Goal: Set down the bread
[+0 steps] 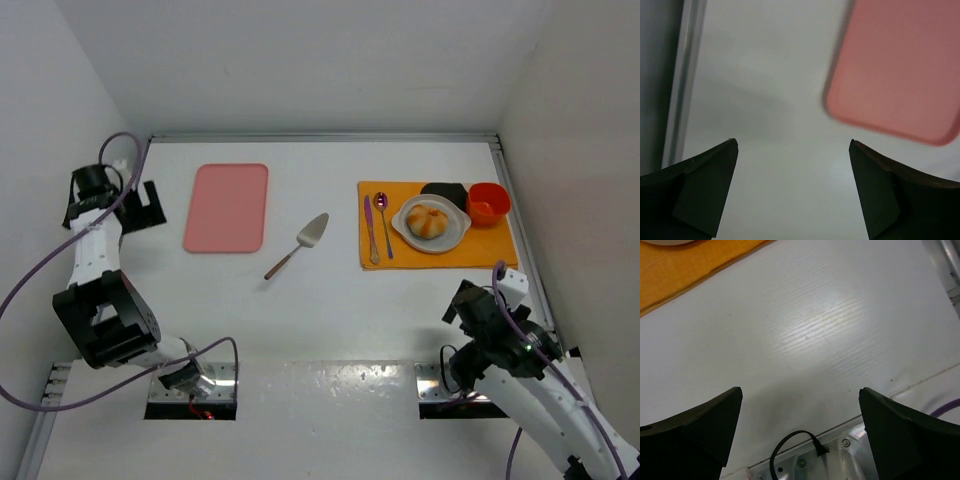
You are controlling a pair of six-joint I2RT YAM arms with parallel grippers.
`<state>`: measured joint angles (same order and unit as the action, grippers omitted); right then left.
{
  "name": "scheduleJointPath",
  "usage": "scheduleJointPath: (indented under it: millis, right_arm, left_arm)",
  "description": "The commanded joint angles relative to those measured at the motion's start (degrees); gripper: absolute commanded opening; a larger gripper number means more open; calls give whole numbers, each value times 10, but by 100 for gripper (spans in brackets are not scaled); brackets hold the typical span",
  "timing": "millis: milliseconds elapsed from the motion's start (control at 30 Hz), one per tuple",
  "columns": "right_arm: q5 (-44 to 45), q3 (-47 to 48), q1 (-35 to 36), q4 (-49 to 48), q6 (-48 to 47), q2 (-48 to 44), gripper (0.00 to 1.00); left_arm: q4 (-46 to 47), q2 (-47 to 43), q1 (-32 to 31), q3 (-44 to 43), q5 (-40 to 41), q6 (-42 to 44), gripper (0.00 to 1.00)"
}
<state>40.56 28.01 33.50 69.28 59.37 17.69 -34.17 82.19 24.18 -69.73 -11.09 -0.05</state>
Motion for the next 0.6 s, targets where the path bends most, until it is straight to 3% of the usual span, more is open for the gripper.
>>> scheduleJointPath:
  millis: [0,300,567]
  right_arm:
    - [47,36,0,25,-20,39,100]
    - [71,104,-2,31,-33,165,100]
    - [51,102,1,-6,-85,173,100]
  left_arm:
    - [-34,-19,46,67,-37,32,98]
    - [-52,-13,91,86,-79,60,98]
    - [-52,-8,80,86,-93,60,98]
